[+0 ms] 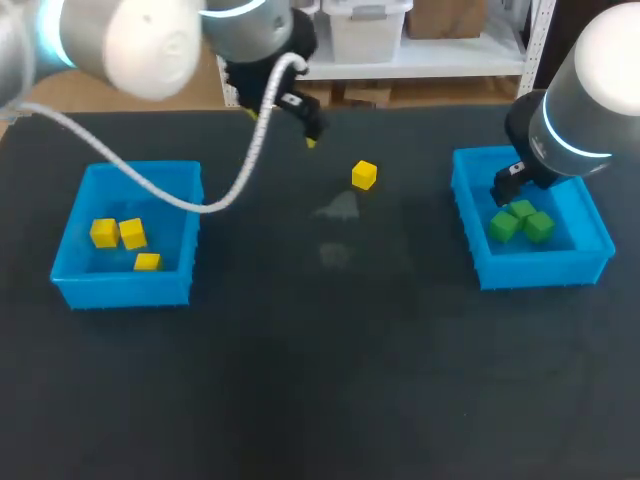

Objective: Put the green cubes in the right bin and the yellow cubes in the left bin.

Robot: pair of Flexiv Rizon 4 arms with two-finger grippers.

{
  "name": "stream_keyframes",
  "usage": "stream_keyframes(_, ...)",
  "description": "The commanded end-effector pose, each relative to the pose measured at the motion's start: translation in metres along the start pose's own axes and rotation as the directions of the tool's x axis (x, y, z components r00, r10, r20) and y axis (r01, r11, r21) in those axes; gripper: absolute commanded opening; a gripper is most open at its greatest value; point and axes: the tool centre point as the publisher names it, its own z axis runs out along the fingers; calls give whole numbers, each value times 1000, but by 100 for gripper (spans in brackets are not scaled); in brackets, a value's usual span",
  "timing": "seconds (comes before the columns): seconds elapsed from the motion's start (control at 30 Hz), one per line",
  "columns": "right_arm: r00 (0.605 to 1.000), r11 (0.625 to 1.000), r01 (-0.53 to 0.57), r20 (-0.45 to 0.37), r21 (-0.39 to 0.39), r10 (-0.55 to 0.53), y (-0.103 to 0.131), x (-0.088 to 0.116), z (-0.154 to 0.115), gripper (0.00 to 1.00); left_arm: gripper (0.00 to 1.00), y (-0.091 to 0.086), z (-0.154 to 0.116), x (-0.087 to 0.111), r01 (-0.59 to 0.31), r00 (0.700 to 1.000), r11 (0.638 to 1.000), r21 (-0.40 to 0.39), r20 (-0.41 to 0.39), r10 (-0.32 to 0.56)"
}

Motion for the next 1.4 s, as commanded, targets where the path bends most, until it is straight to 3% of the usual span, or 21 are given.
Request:
stream_keyframes(0.03, 1000, 1000, -1, 4, 2, 1, 0, 1, 0, 100, 100, -17, 23, -37, -16, 998, 1000, -6, -60, 16)
stream_keyframes(0.67, 1000, 1000, -1, 4, 2, 1, 0, 1, 0, 100, 100, -69, 99, -66, -54, 991, 998, -11, -126, 52)
stream_keyframes(1.4, 1000, 1000, -1, 4, 2, 1, 0, 1, 0, 100, 100, -70, 140, -68, -77, 980, 997, -8, -184, 74)
